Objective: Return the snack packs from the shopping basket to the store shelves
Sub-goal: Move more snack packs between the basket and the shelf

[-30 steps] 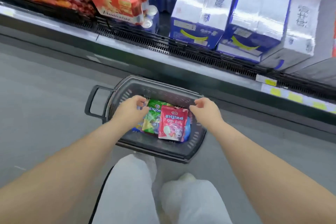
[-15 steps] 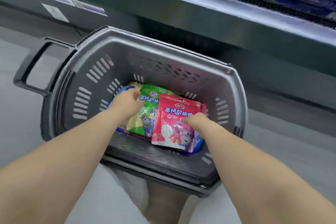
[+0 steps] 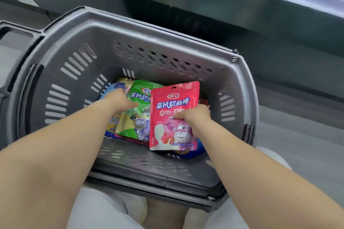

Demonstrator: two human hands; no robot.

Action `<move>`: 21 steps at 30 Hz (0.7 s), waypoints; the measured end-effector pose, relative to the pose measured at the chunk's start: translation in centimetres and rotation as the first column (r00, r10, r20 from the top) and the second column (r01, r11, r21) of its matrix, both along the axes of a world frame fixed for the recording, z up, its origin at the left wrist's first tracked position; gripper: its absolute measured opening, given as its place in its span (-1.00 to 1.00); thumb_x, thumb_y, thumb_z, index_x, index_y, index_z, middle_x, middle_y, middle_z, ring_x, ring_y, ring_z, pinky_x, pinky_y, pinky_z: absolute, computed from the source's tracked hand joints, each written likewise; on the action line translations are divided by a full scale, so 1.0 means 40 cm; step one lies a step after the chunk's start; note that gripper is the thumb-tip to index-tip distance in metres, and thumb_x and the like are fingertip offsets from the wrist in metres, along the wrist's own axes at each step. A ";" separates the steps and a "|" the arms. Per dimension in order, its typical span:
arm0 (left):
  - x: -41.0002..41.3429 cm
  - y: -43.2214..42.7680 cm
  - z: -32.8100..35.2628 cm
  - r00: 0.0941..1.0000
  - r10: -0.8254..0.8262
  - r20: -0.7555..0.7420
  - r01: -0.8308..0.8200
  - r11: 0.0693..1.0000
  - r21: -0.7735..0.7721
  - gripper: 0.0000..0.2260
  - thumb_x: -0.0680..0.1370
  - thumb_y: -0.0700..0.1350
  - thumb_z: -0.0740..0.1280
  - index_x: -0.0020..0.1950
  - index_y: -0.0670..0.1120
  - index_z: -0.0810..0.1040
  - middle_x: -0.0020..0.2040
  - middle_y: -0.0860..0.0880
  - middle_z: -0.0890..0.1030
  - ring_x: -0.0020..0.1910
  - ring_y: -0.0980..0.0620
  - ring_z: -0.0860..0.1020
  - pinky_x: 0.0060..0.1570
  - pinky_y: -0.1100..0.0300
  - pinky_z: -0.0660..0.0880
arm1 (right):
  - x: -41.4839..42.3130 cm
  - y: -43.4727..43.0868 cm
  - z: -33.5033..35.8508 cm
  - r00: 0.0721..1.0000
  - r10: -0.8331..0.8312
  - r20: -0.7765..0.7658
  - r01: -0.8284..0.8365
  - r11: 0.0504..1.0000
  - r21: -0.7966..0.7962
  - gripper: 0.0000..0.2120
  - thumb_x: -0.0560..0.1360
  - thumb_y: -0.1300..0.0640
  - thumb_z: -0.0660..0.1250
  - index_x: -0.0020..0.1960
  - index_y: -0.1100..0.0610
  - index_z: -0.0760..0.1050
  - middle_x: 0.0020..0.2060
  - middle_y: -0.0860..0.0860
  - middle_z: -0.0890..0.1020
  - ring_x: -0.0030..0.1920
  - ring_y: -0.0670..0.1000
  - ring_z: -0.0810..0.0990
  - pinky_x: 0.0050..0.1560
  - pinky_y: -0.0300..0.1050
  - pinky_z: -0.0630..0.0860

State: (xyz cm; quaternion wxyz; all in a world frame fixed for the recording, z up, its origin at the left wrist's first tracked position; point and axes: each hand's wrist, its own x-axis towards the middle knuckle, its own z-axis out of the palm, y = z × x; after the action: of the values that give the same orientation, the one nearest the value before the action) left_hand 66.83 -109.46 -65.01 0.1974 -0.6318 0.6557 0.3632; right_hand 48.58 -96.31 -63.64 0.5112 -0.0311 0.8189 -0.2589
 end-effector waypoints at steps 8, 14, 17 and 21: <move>-0.007 0.034 -0.011 0.961 0.265 -0.077 -0.238 0.937 0.255 -0.58 0.32 -0.01 0.57 0.03 -0.17 0.52 0.01 -0.09 0.61 -0.04 -0.08 0.54 0.04 0.06 0.48 | -0.048 0.037 0.063 0.973 0.038 -0.228 -0.079 0.982 -0.174 -0.60 0.27 0.21 0.55 0.07 0.13 0.55 -0.03 0.08 0.67 -0.04 0.11 0.64 0.06 0.12 0.58; -0.006 0.055 0.087 0.897 0.423 -0.132 -0.387 0.892 0.232 -0.68 0.45 -0.11 0.47 0.13 -0.20 0.54 0.06 -0.22 0.62 -0.02 -0.18 0.60 -0.06 0.00 0.53 | -0.045 0.042 0.089 0.988 -0.005 -0.152 -0.029 0.975 -0.222 -0.73 0.31 0.25 0.48 -0.01 0.10 0.58 -0.08 0.08 0.69 -0.11 0.08 0.66 0.01 0.11 0.61; 0.020 0.071 0.120 0.900 0.386 -0.203 -0.387 0.921 0.037 -0.61 0.44 -0.10 0.46 0.16 -0.29 0.54 0.12 -0.25 0.60 0.11 -0.21 0.58 0.13 -0.01 0.51 | -0.035 0.039 0.103 0.994 -0.040 -0.101 0.013 0.966 -0.257 -0.73 0.32 0.27 0.47 0.01 0.12 0.59 -0.09 0.08 0.69 -0.12 0.09 0.67 0.00 0.11 0.61; 0.054 0.090 0.229 0.827 0.494 -0.269 -0.475 0.869 0.136 -0.74 0.46 -0.15 0.45 0.11 -0.21 0.59 0.07 -0.20 0.64 0.06 -0.17 0.60 0.14 -0.10 0.52 | -0.016 0.020 0.184 0.999 -0.043 -0.028 0.033 0.958 -0.284 -0.80 0.35 0.28 0.46 -0.07 0.07 0.58 -0.16 0.01 0.67 -0.10 0.06 0.66 0.05 0.09 0.60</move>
State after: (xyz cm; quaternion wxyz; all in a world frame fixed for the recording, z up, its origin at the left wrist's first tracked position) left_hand 69.00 -105.87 -55.86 0.0187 -0.7096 0.4840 0.5118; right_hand 47.93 -95.52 -56.27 0.4824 -0.0927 0.7824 -0.3828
